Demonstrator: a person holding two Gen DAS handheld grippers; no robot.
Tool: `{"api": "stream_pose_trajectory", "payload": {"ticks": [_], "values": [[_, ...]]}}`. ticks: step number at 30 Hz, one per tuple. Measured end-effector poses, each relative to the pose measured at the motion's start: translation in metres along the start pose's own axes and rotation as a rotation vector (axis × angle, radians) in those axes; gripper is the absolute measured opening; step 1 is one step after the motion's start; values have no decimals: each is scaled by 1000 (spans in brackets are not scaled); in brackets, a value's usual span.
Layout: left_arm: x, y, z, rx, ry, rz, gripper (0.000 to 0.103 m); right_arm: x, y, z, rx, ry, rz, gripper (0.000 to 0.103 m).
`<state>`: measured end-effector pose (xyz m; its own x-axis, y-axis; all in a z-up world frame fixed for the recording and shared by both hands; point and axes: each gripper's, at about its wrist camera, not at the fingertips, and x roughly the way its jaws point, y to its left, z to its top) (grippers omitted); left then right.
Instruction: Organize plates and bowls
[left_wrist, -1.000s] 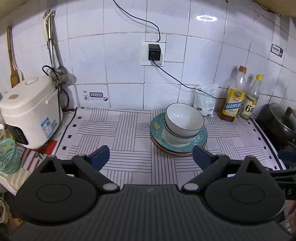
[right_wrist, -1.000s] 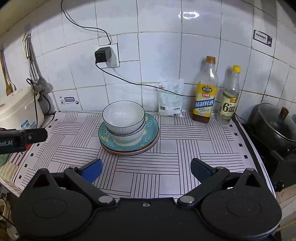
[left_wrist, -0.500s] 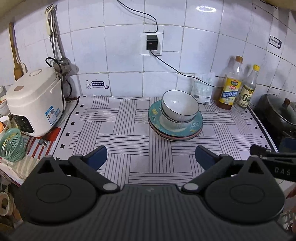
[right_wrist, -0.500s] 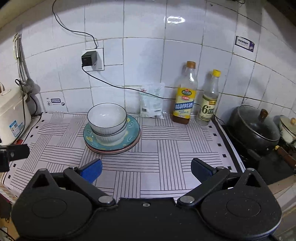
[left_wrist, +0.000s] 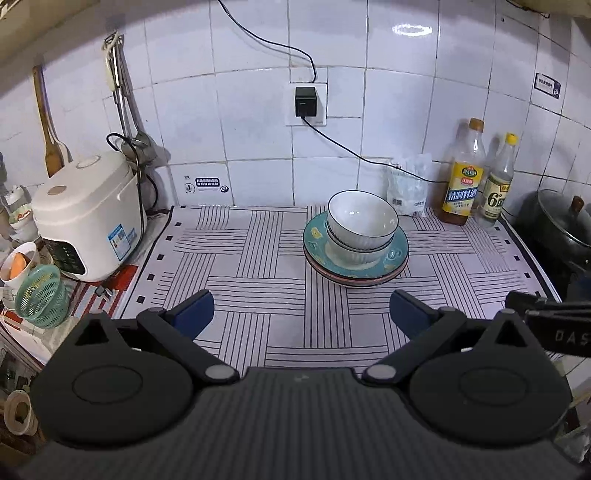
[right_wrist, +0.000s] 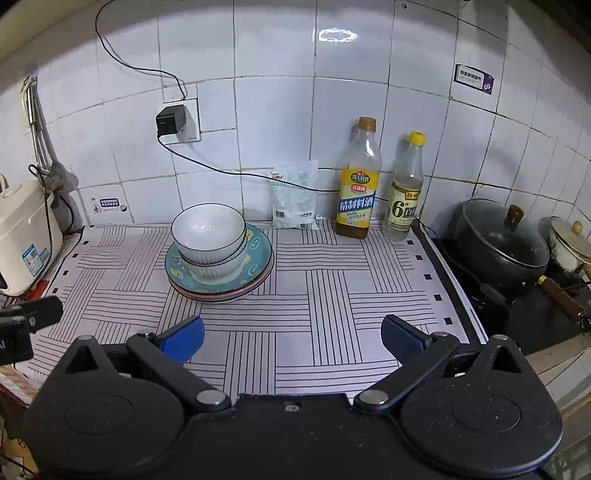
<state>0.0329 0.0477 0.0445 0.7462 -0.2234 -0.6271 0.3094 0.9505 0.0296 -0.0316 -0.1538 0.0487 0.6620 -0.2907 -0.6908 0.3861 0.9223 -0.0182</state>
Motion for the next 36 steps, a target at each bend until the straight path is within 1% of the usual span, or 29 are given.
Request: {"api": "stream_pose_trajectory", "payload": {"ticks": [5,10,17,22,34,36], "values": [[0,2,-1,-5,6,11,103,0,4,-1,-17,26,8,103],[7,2,-3,-6,45,12,103,0,6,-4,-31,41,16,103],[15,7,-4,-13,53,64,103,2,7,-3,-39,58,13,103],[21,8,-4,-12,71,58,103,5,4,-3,-34,67,7,103],[23,8,-4,-9,58,65,103,14,-4,-5,-20,81,1,103],[23,8,-4,-14,56,52,103,14,-4,-5,-18,83,2,103]]}}
